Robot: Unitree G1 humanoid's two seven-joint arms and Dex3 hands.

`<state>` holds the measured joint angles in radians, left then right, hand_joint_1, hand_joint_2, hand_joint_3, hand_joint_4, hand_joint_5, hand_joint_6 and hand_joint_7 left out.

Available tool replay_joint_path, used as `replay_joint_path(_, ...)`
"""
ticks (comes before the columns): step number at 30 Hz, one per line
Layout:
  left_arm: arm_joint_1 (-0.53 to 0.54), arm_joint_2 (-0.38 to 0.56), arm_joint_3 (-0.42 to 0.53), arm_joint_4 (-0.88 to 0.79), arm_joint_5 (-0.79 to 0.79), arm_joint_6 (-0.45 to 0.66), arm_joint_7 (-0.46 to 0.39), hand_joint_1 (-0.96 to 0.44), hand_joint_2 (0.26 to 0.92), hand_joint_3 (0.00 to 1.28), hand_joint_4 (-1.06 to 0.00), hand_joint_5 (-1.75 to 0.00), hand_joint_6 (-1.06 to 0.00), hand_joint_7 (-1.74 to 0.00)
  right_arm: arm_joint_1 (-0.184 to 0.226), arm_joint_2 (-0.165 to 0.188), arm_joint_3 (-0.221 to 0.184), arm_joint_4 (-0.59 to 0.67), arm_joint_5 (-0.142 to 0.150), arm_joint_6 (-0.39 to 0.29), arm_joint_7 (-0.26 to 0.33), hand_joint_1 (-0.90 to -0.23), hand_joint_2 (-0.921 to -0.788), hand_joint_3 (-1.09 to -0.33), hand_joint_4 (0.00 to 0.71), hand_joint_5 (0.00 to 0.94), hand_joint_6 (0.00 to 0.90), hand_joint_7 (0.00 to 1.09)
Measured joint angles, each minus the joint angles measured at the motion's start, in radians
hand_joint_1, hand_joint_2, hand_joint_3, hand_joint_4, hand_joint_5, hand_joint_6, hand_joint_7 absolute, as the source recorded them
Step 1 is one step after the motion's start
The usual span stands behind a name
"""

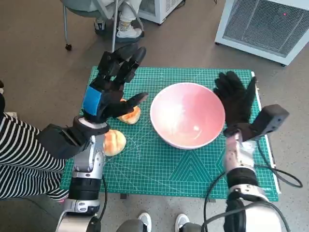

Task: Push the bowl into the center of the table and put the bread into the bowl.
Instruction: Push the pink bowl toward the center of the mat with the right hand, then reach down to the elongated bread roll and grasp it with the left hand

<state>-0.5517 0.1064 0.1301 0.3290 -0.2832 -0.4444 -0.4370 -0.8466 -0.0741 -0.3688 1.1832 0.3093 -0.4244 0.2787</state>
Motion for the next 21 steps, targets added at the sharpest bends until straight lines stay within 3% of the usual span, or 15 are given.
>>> replay_joint_path(5, 0.000, 0.000, 0.000, 0.001, -0.004, 0.000, -0.005, -0.18, 0.921, 0.21, -0.28, -0.02, -0.06, -0.72, 0.000, 0.002, 0.010, -0.001, -0.005, 0.002, 0.003, -0.595, -0.921, -0.909, 0.125, 0.005, 0.095, 0.22)
replay_joint_path(9, 0.000, 0.000, 0.003, 0.001, -0.008, 0.000, -0.007, -0.18, 0.921, 0.21, -0.29, -0.02, -0.06, -0.72, 0.000, -0.010, 0.035, -0.015, -0.041, -0.012, -0.002, -0.594, -0.921, -0.919, 0.130, 0.007, 0.103, 0.22)
replay_joint_path(12, 0.000, 0.001, 0.005, 0.001, -0.017, 0.000, -0.014, -0.18, 0.921, 0.21, -0.29, -0.02, -0.06, -0.71, 0.003, -0.034, 0.059, -0.047, -0.077, -0.045, -0.019, -0.594, -0.921, -0.912, 0.137, 0.009, 0.114, 0.22)
replay_joint_path(18, 0.000, 0.002, 0.007, 0.001, -0.032, -0.004, -0.020, -0.19, 0.921, 0.21, -0.29, -0.01, -0.08, -0.68, 0.015, -0.088, 0.075, -0.148, -0.110, -0.120, -0.037, -0.612, -0.921, -0.867, 0.153, 0.012, 0.131, 0.23)
replay_joint_path(21, 0.000, 0.002, 0.007, 0.001, -0.032, -0.005, -0.019, -0.19, 0.921, 0.21, -0.29, -0.01, -0.08, -0.67, 0.040, -0.100, 0.082, -0.239, -0.116, -0.154, -0.039, -0.625, -0.921, -0.844, 0.156, 0.012, 0.134, 0.24)
